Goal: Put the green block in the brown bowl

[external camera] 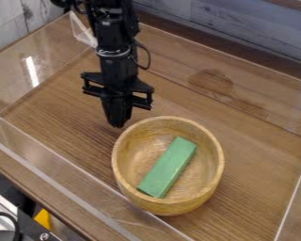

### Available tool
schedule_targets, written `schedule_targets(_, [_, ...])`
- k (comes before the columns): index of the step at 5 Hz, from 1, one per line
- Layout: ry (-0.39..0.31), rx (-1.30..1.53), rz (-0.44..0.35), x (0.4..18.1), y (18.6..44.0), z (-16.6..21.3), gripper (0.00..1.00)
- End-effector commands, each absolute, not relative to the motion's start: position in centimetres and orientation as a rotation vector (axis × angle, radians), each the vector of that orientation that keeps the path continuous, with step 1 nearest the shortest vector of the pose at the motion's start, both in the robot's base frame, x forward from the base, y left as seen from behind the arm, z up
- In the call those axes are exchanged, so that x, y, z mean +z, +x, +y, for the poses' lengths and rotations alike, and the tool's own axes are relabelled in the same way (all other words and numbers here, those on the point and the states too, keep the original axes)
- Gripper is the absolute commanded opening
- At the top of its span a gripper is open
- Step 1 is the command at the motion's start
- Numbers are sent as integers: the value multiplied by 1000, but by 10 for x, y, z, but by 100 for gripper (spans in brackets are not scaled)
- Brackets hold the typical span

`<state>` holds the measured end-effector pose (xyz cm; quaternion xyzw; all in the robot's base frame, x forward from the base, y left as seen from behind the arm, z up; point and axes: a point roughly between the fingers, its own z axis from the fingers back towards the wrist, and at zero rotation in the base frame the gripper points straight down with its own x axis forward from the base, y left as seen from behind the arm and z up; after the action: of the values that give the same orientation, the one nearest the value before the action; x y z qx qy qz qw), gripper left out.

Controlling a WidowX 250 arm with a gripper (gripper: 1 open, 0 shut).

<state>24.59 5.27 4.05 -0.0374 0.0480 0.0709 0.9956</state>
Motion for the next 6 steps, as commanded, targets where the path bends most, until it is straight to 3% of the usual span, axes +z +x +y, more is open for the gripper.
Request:
schedule_targets(1, [-60,164,44,62,252,54,100])
schedule_targets(2, [-63,132,44,68,252,56,100])
schedule_targets(3, [-59,95,42,68,253,59,0])
schedule_targets(6, [-49,92,55,61,262,71,0])
